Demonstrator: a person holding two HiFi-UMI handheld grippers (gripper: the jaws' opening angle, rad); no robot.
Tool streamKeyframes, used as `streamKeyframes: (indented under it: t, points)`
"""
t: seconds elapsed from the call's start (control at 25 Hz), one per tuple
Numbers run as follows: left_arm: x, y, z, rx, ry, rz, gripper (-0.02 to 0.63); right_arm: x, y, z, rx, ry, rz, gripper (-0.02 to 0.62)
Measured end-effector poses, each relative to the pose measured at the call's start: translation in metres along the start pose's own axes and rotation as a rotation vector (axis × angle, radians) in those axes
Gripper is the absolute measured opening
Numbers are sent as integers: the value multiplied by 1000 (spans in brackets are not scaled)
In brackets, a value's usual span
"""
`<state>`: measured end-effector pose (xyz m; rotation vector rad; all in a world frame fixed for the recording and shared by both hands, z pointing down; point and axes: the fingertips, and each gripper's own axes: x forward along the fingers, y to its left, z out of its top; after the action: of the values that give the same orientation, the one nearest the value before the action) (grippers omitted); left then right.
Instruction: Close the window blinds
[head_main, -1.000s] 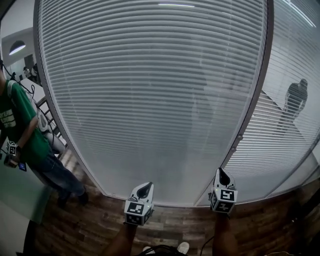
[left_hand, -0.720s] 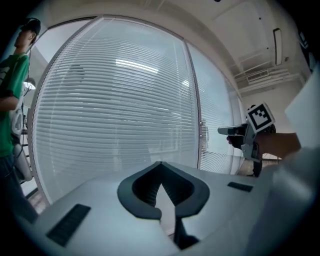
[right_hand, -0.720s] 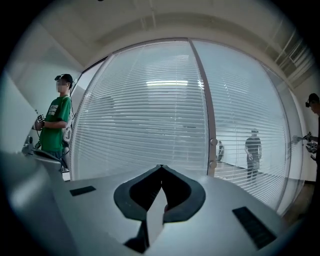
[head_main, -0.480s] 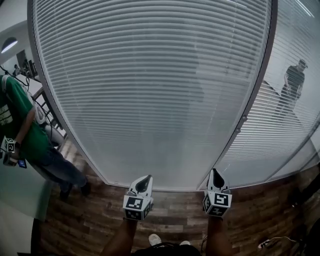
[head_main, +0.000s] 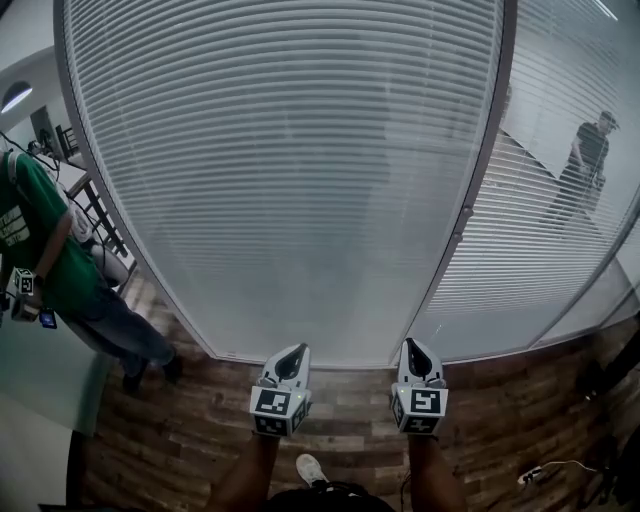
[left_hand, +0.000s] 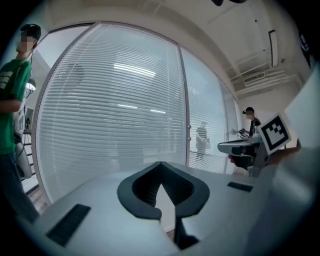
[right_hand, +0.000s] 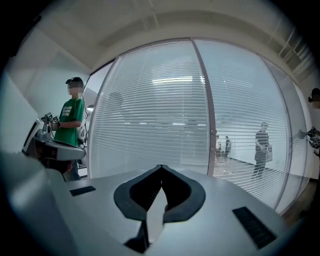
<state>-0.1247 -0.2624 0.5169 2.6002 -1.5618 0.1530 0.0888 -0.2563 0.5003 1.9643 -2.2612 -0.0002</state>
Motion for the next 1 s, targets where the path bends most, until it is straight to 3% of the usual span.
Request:
streamKeyframes:
  t: [0.36, 0.64, 1.0]
  points:
    - [-50, -69, -7, 17, -20, -12, -5, -78, -5, -14, 22, -4, 5, 3]
    - [-93, -92, 10, 10, -50, 26, -5, -122, 5, -7, 1, -29, 27, 3]
    - [-123, -116, -1, 37, -65, 26, -5, -157, 16, -7, 1, -87, 74, 3]
